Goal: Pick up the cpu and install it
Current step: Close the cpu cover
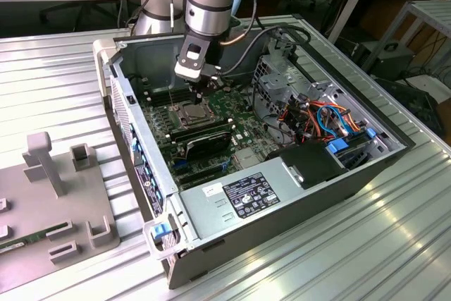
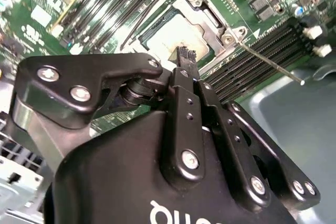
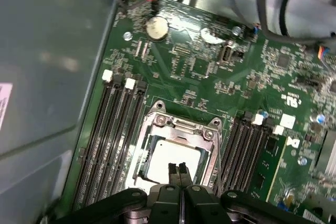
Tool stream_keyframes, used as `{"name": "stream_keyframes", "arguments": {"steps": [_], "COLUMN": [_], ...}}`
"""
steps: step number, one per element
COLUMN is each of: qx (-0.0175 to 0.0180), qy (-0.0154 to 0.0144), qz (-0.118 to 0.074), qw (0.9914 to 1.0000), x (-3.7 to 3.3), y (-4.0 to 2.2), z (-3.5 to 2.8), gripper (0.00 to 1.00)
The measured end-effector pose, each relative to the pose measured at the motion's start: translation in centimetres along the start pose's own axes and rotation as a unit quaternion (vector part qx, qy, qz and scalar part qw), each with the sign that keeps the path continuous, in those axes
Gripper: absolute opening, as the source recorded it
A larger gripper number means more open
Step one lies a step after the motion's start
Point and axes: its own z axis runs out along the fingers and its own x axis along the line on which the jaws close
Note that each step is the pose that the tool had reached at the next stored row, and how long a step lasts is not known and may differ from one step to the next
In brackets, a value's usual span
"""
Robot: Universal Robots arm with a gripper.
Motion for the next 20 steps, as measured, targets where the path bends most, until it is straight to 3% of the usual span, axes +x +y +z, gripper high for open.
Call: {"name": "stream_keyframes", "arguments": {"steps": [3, 5, 8, 10, 15, 17, 18, 20], "qx": [-0.0012, -0.0022, -0.0034, -0.0040, -0.0039, -0.0046, -0.0055, -0.0063], "qy": [0.0000, 0.0000, -0.0001, -0.0006, -0.0011, -0.0011, -0.0012, -0.0012], "qz": [-0.029, -0.050, -0.079, -0.098, -0.101, -0.117, -0.136, -0.154], "qw": [0.99959, 0.99873, 0.99690, 0.99515, 0.99491, 0.99312, 0.99065, 0.98800], "x": [0.00, 0.00, 0.00, 0.02, 0.02, 0.02, 0.02, 0.02], "y": [0.00, 0.00, 0.00, -0.01, 0.01, 0.01, 0.01, 0.01], "z": [0.02, 0.04, 0.07, 0.09, 0.09, 0.10, 0.12, 0.14], "gripper": [0.11, 0.11, 0.11, 0.11, 0.11, 0.11, 0.11, 0.11]}}
